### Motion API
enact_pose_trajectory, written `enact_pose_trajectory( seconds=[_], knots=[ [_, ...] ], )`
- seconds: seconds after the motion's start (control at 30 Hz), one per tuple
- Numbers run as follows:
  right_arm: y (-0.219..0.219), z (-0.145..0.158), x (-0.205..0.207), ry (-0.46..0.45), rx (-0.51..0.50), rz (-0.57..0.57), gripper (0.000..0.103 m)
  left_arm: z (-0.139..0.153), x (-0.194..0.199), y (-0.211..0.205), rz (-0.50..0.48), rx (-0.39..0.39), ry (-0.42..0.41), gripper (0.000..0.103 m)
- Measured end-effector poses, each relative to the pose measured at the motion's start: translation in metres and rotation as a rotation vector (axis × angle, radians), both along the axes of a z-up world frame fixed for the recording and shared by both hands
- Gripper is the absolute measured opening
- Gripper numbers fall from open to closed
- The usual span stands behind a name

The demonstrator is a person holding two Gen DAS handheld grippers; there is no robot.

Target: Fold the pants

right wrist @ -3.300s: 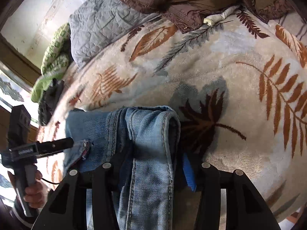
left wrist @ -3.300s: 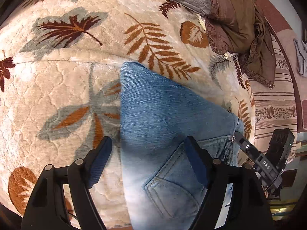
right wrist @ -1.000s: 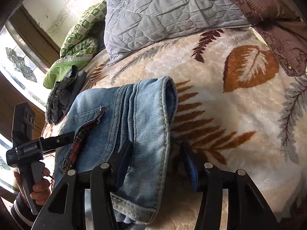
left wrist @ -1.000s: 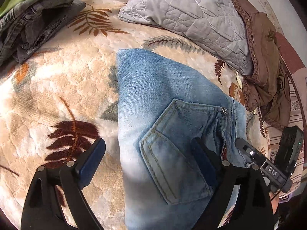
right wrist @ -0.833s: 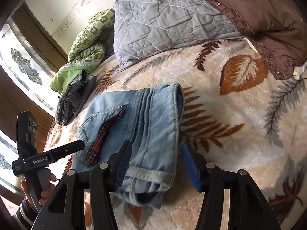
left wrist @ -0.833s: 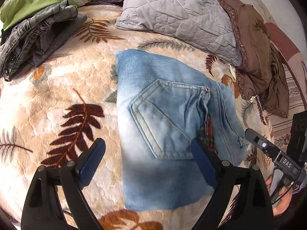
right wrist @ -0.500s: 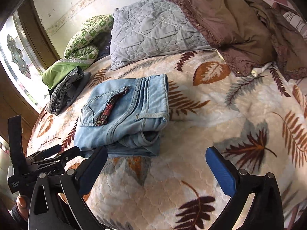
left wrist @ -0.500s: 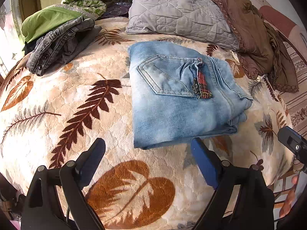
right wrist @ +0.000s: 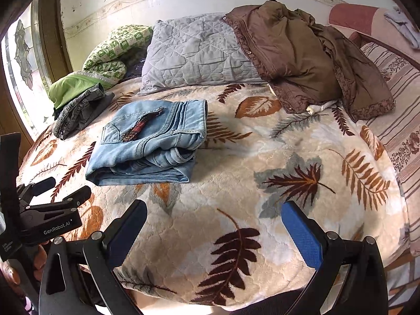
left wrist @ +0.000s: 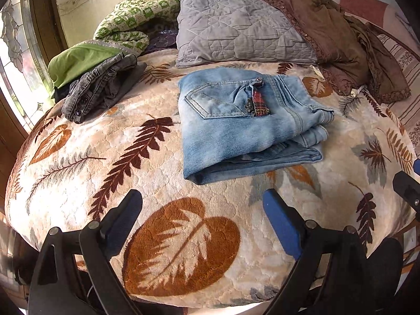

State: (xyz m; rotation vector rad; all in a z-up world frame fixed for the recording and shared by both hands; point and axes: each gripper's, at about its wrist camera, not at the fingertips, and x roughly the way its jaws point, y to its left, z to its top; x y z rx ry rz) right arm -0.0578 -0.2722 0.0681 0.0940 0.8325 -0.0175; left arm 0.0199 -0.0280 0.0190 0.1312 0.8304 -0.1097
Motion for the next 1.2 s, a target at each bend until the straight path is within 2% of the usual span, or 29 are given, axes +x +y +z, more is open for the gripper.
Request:
enact_pose_trajectory(
  seconds=[0.17, 0.37, 0.57, 0.93, 1.2],
  knots=[
    [-0.001, -0.003, -0.002, 0.008, -0.008, 0.006, 0.103, 0.002, -0.004, 0.0, 0.008, -0.021, 0.014, 0.094],
    [-0.007, -0.005, -0.002, 0.023, 0.012, -0.009, 0.103, 0.001, -0.007, -0.01, -0.039, -0.034, 0.057, 0.094],
    [-0.007, -0.003, -0.003, 0.019, -0.055, -0.015, 0.103, -0.001, -0.009, -0.018, -0.062, -0.027, 0.079, 0.094],
    [-0.01, -0.006, 0.007, 0.05, -0.123, -0.053, 0.103, -0.004, -0.007, -0.011, -0.048, 0.016, 0.06, 0.094],
    [-0.009, -0.005, 0.013, 0.078, -0.17, -0.014, 0.103, -0.004, -0.002, -0.01, -0.071, 0.025, 0.054, 0.094]
  ],
)
